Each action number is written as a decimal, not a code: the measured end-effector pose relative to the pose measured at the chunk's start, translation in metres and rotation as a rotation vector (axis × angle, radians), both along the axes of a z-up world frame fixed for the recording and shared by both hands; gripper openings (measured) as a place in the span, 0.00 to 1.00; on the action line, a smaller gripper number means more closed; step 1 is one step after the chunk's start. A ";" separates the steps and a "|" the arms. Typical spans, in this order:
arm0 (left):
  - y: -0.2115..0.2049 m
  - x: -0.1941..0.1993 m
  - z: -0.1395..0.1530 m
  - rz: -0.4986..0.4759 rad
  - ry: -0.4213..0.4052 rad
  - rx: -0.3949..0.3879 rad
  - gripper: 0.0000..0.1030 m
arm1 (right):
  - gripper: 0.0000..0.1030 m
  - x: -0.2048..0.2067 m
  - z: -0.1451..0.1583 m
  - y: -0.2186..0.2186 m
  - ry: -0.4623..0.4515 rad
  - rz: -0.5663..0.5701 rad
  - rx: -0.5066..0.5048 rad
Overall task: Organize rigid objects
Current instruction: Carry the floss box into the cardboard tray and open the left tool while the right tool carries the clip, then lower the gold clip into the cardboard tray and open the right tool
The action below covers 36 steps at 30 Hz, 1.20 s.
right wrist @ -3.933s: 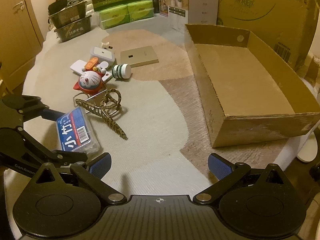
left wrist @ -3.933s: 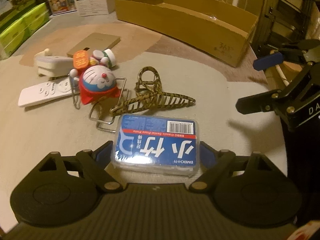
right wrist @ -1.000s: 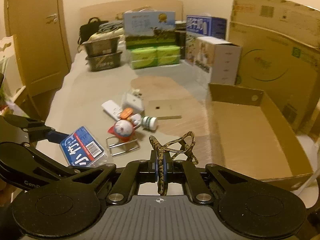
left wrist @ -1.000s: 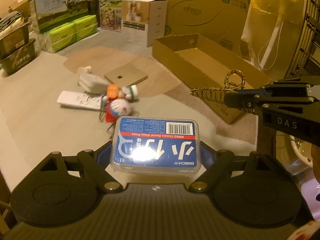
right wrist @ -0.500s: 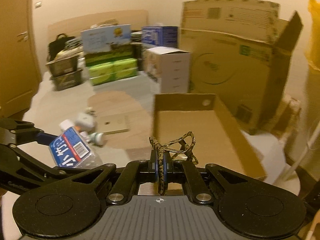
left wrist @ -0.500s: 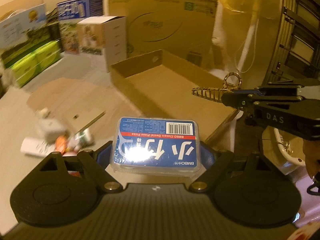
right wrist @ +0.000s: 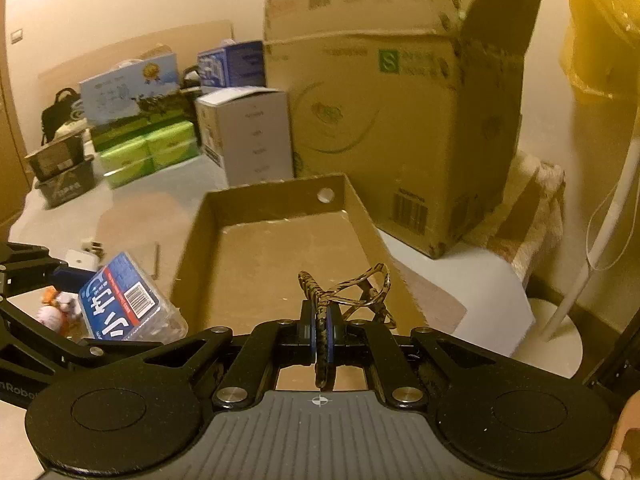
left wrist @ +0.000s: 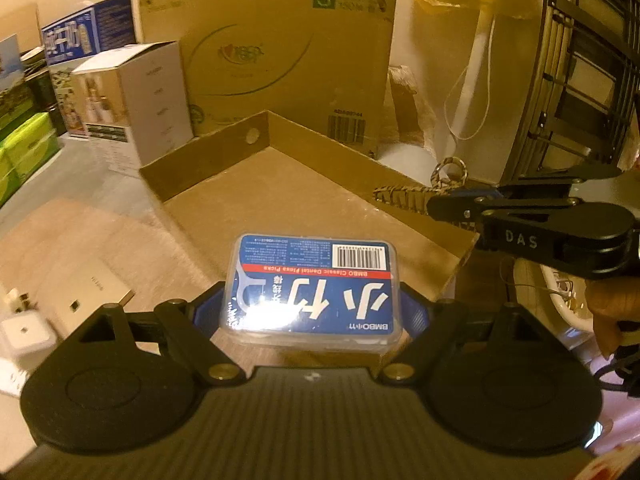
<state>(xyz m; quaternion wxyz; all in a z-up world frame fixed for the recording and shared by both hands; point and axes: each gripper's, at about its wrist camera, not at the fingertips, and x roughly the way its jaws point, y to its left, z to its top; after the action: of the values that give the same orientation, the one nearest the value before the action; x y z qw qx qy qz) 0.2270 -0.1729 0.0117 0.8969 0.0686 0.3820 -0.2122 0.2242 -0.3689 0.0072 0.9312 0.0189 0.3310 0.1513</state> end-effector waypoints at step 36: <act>0.030 -0.008 -0.012 0.090 -0.009 -0.042 0.89 | 0.61 0.035 -0.032 -0.022 0.084 -0.055 0.167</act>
<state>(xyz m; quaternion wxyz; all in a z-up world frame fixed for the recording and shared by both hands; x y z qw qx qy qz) 0.2185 -0.1429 0.0001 0.9085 0.0336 0.3759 -0.1795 0.2596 -0.3904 -0.0249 0.9156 0.1117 0.3552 0.1519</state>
